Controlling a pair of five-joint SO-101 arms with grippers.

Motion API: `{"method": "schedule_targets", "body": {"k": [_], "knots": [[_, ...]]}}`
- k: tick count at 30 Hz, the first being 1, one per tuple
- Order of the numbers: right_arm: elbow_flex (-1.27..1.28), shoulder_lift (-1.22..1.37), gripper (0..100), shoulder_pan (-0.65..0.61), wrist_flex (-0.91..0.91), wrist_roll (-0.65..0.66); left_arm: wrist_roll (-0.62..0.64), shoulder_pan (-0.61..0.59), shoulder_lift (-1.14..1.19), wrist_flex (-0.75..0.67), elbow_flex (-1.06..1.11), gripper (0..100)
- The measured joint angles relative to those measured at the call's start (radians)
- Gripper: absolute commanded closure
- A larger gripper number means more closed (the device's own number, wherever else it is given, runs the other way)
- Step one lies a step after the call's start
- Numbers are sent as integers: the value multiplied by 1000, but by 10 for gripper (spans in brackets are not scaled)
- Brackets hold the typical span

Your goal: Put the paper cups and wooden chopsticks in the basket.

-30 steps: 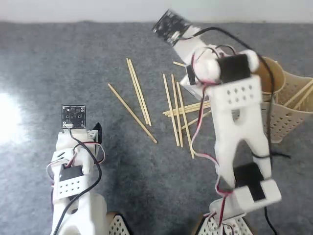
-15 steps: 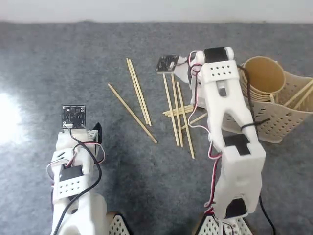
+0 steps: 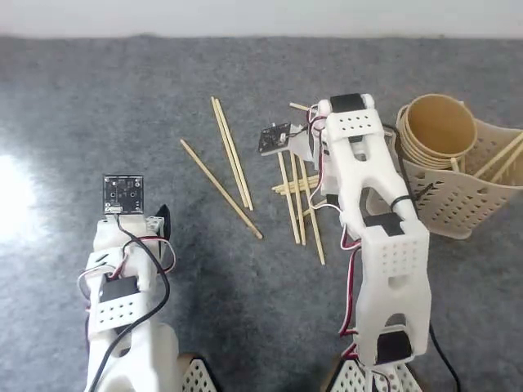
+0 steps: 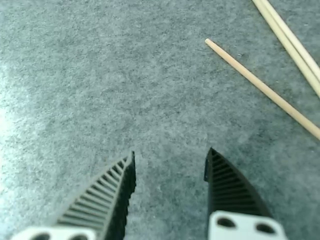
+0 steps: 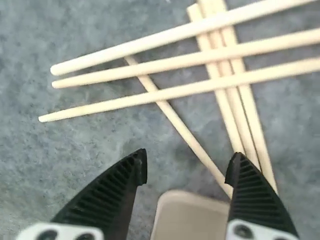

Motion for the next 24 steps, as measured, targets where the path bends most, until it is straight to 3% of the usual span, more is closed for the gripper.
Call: {"method": "schedule_targets", "body": {"k": [4,9,21,24], "knots": [[0,9,776,11,-64,6,0,0,0,0,0,786],[0,9,731,20,-94,6,0,0,0,0,0,786],[0,69,734,17,-219,9,0,0,0,0,0,786],[-3,98,776,15,-230,9,0,0,0,0,0,786]]}}
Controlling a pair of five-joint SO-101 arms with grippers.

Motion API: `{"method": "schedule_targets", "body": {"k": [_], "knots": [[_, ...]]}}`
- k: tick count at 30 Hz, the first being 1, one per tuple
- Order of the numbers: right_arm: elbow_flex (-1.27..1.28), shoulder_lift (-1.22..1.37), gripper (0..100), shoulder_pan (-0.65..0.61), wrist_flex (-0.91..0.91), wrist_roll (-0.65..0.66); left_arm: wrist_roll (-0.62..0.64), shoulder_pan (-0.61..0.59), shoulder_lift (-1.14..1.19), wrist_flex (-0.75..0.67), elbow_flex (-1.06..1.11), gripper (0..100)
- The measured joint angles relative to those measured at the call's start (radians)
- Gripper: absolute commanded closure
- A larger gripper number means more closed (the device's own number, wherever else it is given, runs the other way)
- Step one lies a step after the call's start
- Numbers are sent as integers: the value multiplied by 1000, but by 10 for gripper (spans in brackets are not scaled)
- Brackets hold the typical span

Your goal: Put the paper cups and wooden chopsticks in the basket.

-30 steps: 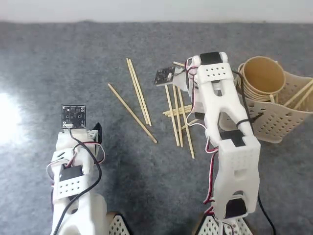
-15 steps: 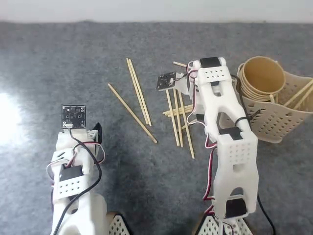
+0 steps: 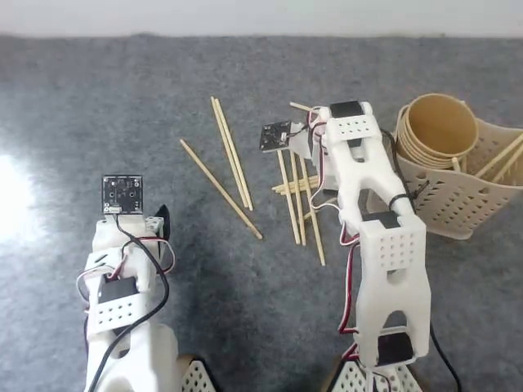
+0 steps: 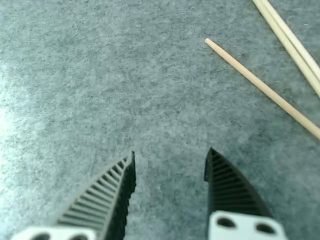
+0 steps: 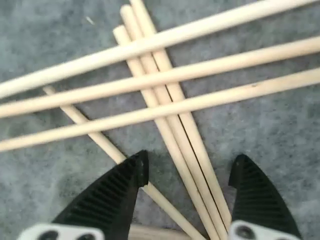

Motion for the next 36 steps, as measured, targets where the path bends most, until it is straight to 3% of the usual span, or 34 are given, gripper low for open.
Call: {"method": "schedule_targets", "body": {"k": [6,23,36], "knots": [[-17,14,995,8,-5,0,0,0,0,0,0,786],[-77,32,991,-12,144,6,0,0,0,0,0,786],[-252,32,991,-103,186,-109,0,0,0,0,0,786]]}}
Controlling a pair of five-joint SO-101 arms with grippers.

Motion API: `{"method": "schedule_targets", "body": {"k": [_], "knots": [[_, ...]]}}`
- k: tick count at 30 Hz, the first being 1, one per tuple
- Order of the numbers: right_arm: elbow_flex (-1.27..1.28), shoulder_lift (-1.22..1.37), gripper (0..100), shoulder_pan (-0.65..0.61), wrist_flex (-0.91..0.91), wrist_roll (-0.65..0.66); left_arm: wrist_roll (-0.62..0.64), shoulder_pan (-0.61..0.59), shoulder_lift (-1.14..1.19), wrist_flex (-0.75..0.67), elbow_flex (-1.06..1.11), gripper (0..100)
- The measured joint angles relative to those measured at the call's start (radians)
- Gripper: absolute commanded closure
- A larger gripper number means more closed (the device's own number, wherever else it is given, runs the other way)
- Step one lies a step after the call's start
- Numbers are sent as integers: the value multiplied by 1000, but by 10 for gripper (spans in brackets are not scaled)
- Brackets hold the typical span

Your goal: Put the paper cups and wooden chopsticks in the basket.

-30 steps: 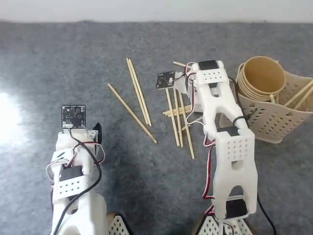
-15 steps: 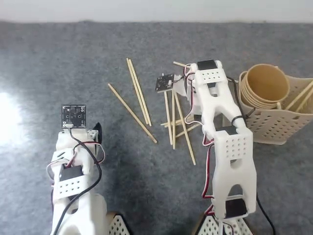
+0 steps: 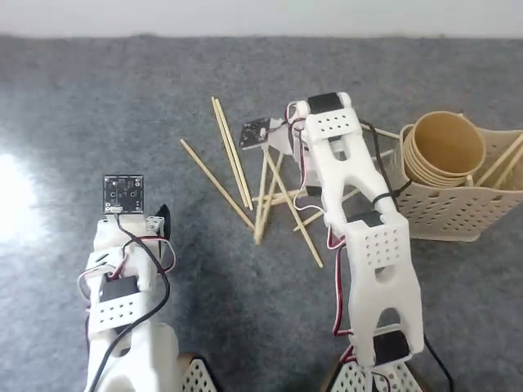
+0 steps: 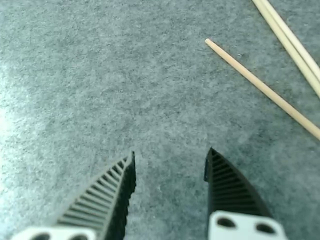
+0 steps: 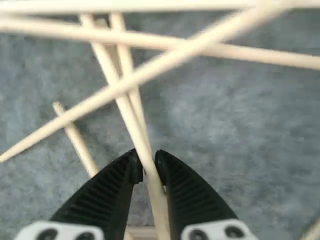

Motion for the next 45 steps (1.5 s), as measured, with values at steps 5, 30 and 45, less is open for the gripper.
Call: {"method": "schedule_targets", "body": {"k": [5,30,45], "knots": [[-101,0,991,-28,41,-37,0,0,0,0,0,786],[-83,-126,991,-31,106,-124,0,0,0,0,0,786],[164,-140,987,-63,5,-127,0,0,0,0,0,786]]}}
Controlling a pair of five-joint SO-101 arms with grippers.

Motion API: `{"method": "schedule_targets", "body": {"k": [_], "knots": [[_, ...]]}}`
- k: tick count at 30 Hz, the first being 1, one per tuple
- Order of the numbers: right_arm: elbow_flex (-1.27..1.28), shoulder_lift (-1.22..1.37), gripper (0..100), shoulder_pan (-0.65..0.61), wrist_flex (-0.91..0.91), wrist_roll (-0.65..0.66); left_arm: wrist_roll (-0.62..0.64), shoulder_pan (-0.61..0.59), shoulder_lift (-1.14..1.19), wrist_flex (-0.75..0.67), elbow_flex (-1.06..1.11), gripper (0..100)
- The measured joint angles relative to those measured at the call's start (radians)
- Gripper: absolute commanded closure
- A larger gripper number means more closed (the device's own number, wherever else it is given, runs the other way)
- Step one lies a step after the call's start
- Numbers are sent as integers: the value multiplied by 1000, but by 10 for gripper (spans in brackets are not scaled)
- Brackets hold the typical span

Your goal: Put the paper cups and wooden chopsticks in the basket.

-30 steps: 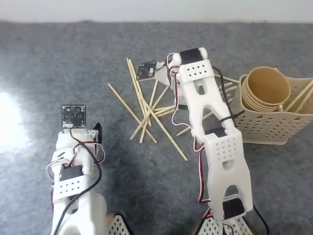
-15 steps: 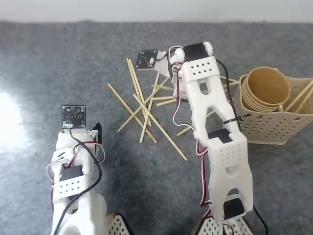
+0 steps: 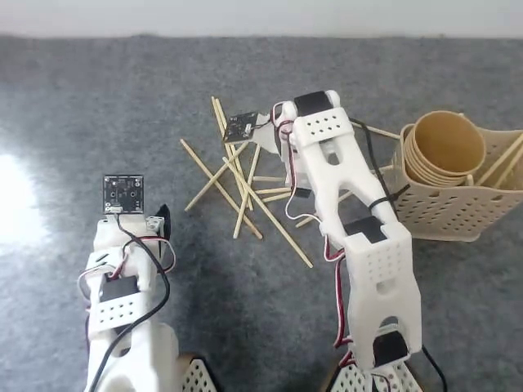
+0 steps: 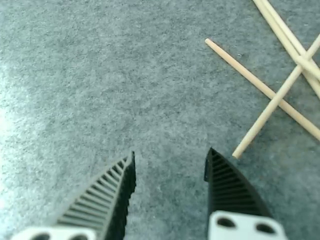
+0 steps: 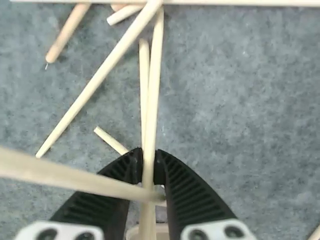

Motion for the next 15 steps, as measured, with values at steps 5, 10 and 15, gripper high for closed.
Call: {"method": "schedule_targets", "body": {"k": [5,10,15], "knots": [[3,-3,791,-23,0,0,0,0,0,0,0,786],[8,-37,682,-34,0,-2,0,0,0,0,0,786],[8,-60,708,-31,5,-2,0,0,0,0,0,786]]}}
